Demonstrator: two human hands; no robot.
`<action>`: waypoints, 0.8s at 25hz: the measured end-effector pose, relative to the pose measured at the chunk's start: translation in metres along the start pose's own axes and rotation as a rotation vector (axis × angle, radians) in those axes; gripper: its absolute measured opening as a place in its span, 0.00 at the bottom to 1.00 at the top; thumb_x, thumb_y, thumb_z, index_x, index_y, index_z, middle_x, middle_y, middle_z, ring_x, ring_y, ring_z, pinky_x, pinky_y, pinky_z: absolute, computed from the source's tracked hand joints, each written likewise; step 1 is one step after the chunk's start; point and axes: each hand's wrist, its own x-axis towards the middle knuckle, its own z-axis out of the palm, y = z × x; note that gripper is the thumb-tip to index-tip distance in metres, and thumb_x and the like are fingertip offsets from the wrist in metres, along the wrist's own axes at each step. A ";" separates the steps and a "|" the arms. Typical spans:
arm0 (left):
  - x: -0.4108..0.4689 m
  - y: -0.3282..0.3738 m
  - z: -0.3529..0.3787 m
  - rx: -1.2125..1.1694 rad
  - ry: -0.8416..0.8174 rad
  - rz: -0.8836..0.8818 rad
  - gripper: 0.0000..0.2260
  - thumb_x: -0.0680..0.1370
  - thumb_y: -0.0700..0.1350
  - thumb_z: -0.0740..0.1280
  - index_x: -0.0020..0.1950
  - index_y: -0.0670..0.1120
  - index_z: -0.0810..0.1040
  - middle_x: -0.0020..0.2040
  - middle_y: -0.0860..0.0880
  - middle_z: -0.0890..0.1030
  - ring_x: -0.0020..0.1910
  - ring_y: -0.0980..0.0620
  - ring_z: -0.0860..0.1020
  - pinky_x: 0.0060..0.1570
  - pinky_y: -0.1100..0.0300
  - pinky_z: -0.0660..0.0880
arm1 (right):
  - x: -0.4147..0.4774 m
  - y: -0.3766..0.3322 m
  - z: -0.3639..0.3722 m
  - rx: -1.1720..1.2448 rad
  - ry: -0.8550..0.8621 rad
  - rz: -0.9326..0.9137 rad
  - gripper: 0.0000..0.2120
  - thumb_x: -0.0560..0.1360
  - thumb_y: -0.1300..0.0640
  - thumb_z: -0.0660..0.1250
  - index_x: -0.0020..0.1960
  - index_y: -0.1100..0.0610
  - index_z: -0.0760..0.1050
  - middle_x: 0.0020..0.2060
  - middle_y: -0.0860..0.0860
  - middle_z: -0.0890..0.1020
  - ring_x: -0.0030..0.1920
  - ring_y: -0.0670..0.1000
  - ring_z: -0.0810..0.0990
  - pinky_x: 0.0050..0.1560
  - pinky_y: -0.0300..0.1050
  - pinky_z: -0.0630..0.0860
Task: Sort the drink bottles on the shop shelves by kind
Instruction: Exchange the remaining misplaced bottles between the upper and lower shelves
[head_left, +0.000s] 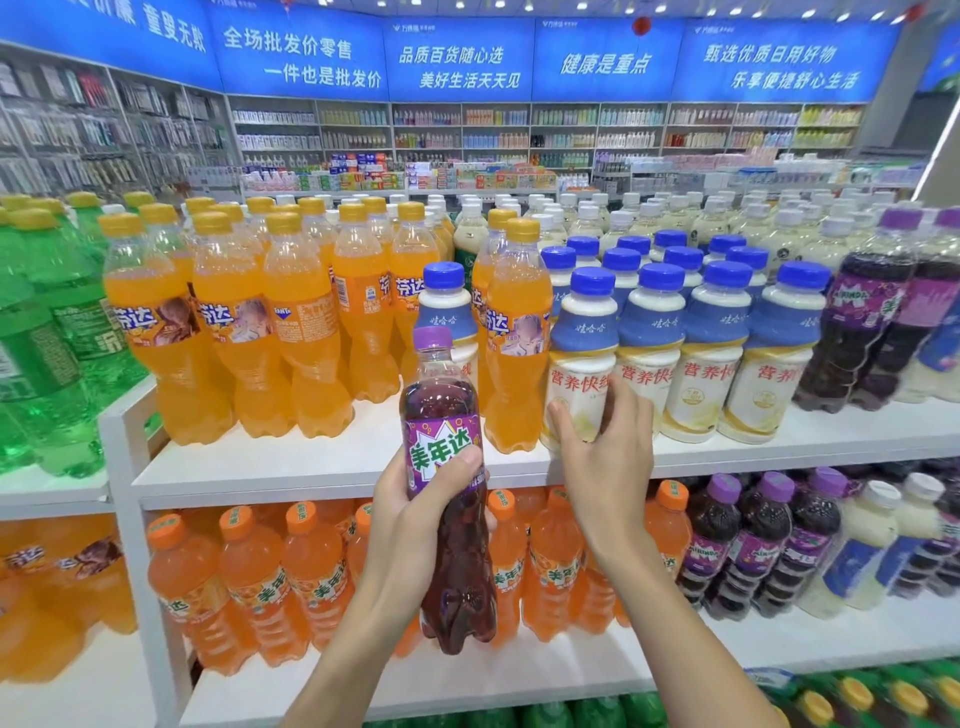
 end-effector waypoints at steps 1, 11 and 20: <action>0.000 0.000 0.000 0.000 -0.002 -0.001 0.27 0.65 0.60 0.76 0.54 0.43 0.79 0.44 0.29 0.81 0.35 0.38 0.82 0.37 0.49 0.82 | 0.003 0.000 0.002 -0.017 0.002 0.005 0.30 0.78 0.47 0.72 0.74 0.59 0.68 0.65 0.53 0.74 0.65 0.51 0.73 0.63 0.38 0.67; 0.003 -0.006 -0.003 0.011 0.000 -0.004 0.27 0.66 0.61 0.76 0.56 0.44 0.79 0.44 0.36 0.83 0.35 0.39 0.83 0.39 0.48 0.83 | 0.007 0.001 0.005 -0.107 0.004 -0.007 0.27 0.78 0.50 0.73 0.72 0.59 0.71 0.62 0.53 0.76 0.61 0.51 0.76 0.58 0.42 0.69; 0.000 -0.004 0.001 0.014 -0.027 0.004 0.21 0.69 0.58 0.76 0.55 0.47 0.80 0.45 0.38 0.83 0.37 0.39 0.83 0.42 0.45 0.82 | 0.007 0.001 0.005 -0.105 -0.028 0.008 0.23 0.78 0.52 0.73 0.69 0.60 0.71 0.60 0.54 0.75 0.58 0.52 0.77 0.56 0.42 0.72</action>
